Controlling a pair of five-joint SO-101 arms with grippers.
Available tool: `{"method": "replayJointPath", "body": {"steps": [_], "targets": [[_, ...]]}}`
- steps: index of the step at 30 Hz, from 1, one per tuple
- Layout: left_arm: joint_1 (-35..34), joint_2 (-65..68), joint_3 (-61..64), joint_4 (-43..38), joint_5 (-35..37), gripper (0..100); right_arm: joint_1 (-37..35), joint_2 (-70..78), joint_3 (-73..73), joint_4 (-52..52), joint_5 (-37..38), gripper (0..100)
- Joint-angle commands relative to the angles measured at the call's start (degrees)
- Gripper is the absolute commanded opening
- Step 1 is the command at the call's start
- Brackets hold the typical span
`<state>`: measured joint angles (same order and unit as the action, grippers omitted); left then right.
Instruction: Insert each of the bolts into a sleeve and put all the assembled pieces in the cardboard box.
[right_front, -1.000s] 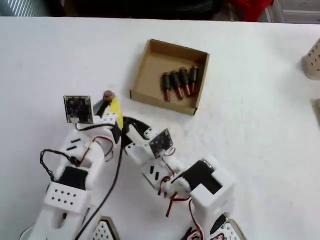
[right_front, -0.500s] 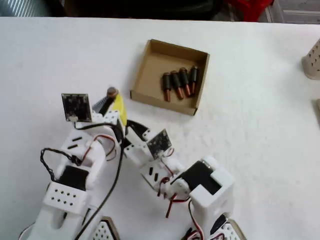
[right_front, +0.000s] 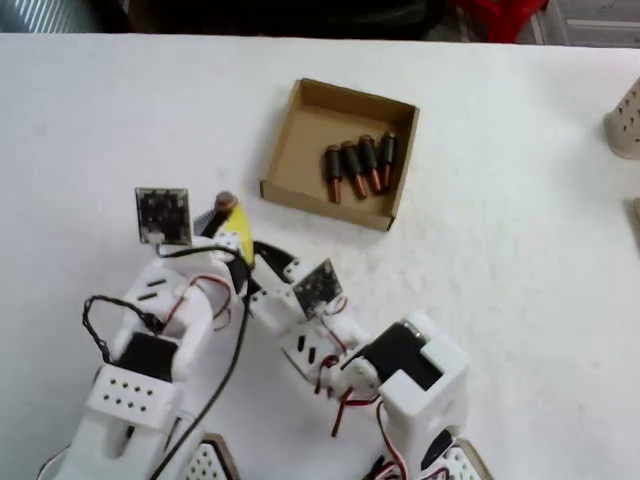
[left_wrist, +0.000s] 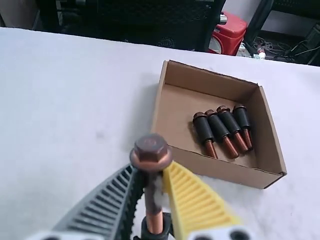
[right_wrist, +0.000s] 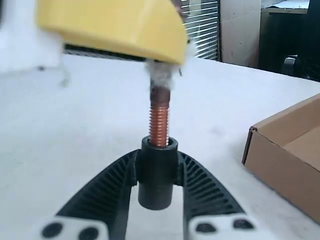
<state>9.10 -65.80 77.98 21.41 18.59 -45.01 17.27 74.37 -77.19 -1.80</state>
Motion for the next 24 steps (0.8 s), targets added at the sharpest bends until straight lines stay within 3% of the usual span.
{"method": "replayJointPath", "body": {"steps": [1,4,8,15,24], "targets": [[0.66,-1.54,-1.14,2.55,-0.7,2,-0.04,-0.22,-1.14,-0.13,-0.18,1.7],[0.75,-1.54,-1.14,4.66,-0.97,2,0.04,-0.22,-1.05,-0.22,-0.18,1.7],[2.86,-1.54,-1.14,8.09,-6.68,2,0.04,-0.22,-0.97,-0.04,0.0,1.7],[2.68,-1.54,-1.14,8.09,-7.3,3,0.04,-0.22,-0.97,-0.04,0.0,1.7],[-0.75,-1.27,-0.7,8.18,-6.95,31,0.04,-0.22,-0.97,0.04,0.0,1.7]]}}
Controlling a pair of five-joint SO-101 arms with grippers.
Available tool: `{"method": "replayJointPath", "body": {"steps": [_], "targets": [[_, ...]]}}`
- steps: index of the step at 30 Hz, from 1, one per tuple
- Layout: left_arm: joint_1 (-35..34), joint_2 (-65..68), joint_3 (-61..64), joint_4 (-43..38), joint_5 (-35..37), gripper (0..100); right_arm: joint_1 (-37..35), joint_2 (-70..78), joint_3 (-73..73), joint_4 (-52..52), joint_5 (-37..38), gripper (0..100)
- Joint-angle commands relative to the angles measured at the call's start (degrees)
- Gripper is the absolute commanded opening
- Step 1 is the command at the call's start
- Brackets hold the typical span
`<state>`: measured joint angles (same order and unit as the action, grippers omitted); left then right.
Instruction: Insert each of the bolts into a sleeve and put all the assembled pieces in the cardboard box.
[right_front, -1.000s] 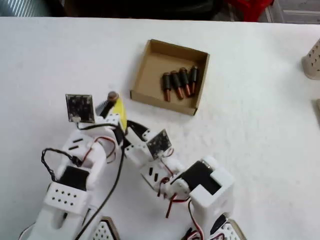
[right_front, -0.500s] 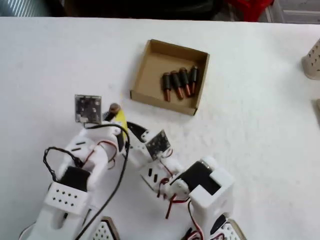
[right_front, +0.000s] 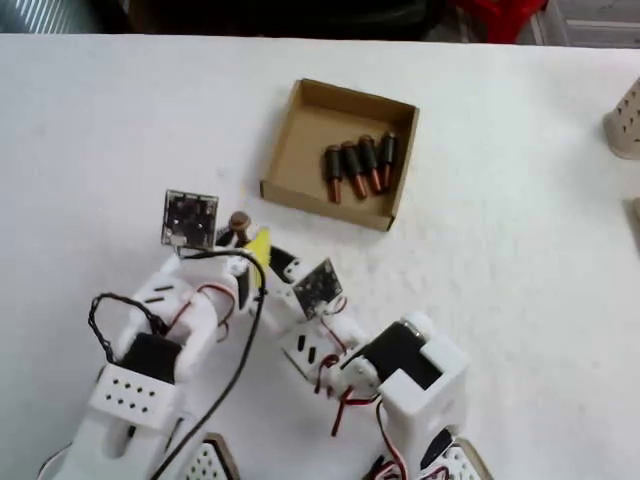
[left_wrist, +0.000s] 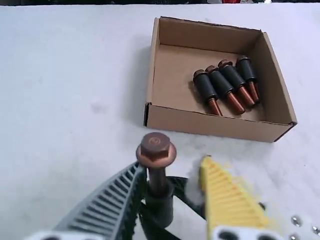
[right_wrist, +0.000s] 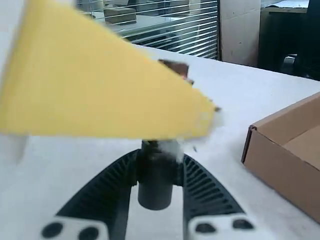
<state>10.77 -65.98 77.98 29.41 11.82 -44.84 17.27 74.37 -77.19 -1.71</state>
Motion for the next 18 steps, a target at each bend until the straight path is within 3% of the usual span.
{"method": "replayJointPath", "body": {"steps": [1,6,11,14,18], "targets": [[-3.21,-1.27,-0.7,0.18,-0.18,32,-0.13,-0.22,-0.97,0.04,-0.09,1.7],[-5.14,-1.63,-1.58,1.58,-0.44,32,-0.04,-0.22,-0.97,0.04,-0.09,1.7],[-5.14,-8.57,-8.18,16.26,-0.18,37,-0.04,-0.22,-0.97,0.04,-0.09,1.7],[-7.16,-16.13,-9.93,20.92,0.0,40,0.04,-0.22,-0.97,0.04,-0.18,1.7],[-13.41,-28.44,-9.05,22.51,4.13,32,0.04,-0.66,-0.09,0.04,-0.09,1.7]]}}
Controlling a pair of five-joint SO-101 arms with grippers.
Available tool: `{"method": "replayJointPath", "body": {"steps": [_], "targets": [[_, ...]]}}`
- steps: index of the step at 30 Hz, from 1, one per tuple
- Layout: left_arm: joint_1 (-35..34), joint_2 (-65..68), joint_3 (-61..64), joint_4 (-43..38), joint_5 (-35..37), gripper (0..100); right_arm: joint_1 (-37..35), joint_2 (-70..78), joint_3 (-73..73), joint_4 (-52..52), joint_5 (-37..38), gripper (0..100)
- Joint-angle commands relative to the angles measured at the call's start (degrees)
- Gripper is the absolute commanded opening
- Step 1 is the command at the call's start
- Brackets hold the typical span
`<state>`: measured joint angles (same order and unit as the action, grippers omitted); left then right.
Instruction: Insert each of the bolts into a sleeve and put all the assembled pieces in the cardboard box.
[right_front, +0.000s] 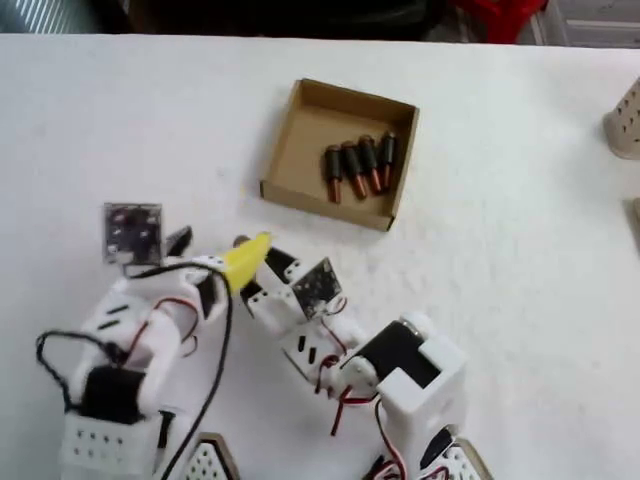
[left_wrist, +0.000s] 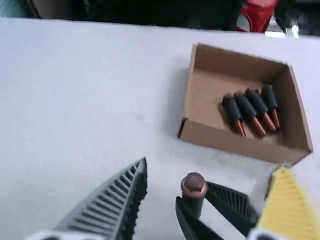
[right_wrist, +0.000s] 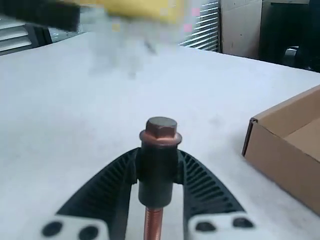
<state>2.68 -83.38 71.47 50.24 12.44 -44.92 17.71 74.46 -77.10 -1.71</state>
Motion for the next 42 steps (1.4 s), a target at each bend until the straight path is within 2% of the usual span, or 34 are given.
{"method": "replayJointPath", "body": {"steps": [1,5,6,8,11,14,24,28,30,34,39,42], "targets": [[-6.73,-13.93,-2.37,2.55,2.73,27,0.13,-1.19,0.0,-0.04,-0.09,1.7],[-9.19,-21.58,-2.29,7.91,-2.73,2,0.13,-1.19,0.26,-0.04,-0.09,1.7],[-9.19,-21.67,-2.37,9.23,-3.16,1,0.13,-1.27,0.44,-0.04,-0.09,1.7],[-9.19,-21.32,-2.11,11.34,-3.52,6,0.22,-2.51,1.49,-0.04,-0.09,1.7],[-10.15,-21.23,-2.02,14.15,-3.52,3,0.31,-7.96,5.1,0.75,-0.18,1.7],[-10.68,-21.23,-2.02,15.91,-3.52,2,0.92,-16.48,8.88,6.2,-0.26,1.7],[-8.31,-21.32,-2.02,26.02,-4.22,2,9.8,-50.15,9.85,43.74,-0.44,1.7],[-8.4,-21.32,-1.49,29.1,-14.07,2,12.35,-60.7,7.91,57.89,-0.44,1.8],[-8.48,-21.32,0.53,28.4,-17.58,2,14.46,-64.57,5.19,65.63,-0.44,1.8],[-8.57,-21.32,8.35,22.68,-18.64,2,17.98,-67.56,-1.14,76.88,-0.18,1.8],[-9.89,-21.32,17.85,12.04,-18.73,2,21.23,-67.56,-5.98,78.46,-0.09,1.8],[-12.35,-21.32,18.55,10.81,-18.73,2,22.81,-67.47,-9.49,78.99,-0.09,1.8]]}}
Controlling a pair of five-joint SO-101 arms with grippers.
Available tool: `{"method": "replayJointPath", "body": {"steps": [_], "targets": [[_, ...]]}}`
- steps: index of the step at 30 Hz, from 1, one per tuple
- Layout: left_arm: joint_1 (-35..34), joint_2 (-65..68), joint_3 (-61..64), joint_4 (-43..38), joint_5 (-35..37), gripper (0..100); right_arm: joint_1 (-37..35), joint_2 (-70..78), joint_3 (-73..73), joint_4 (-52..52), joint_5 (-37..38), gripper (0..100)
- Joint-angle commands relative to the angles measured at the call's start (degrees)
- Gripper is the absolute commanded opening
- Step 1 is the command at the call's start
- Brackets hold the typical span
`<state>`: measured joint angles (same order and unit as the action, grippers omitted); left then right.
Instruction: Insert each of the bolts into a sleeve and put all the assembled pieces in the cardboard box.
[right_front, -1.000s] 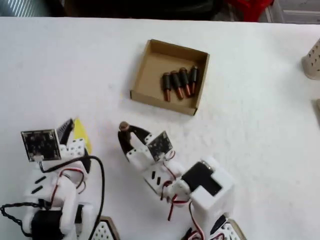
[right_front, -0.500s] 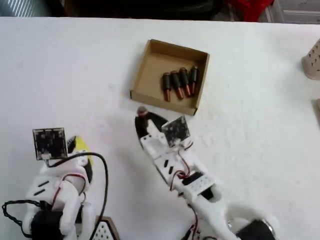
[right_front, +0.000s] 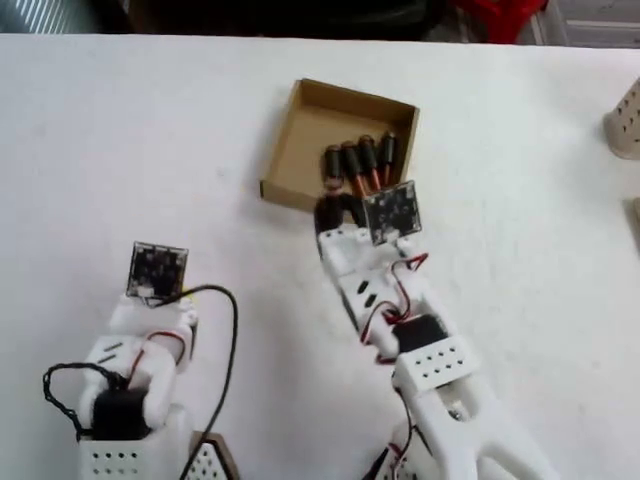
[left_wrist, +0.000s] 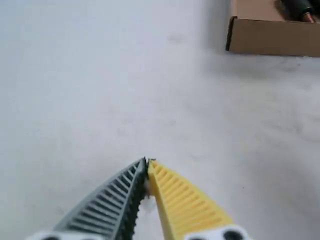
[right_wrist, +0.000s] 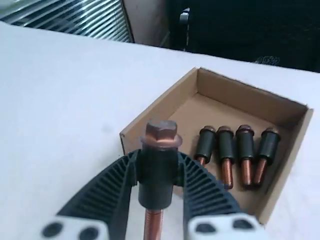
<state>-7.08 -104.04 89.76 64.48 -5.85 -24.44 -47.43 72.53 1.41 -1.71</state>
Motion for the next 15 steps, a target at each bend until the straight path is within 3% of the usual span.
{"method": "replayJointPath", "body": {"steps": [1,6,15], "targets": [[-2.86,-0.66,0.26,-3.08,-0.44,2,2.77,-2.33,-8.79,0.48,-0.09,1.8],[-2.86,-0.66,0.18,-1.49,-0.44,2,2.86,1.71,-16.0,1.8,-0.09,1.8],[-2.51,-0.66,0.7,-1.49,-0.53,2,6.37,23.96,-38.24,11.91,0.0,1.8]]}}
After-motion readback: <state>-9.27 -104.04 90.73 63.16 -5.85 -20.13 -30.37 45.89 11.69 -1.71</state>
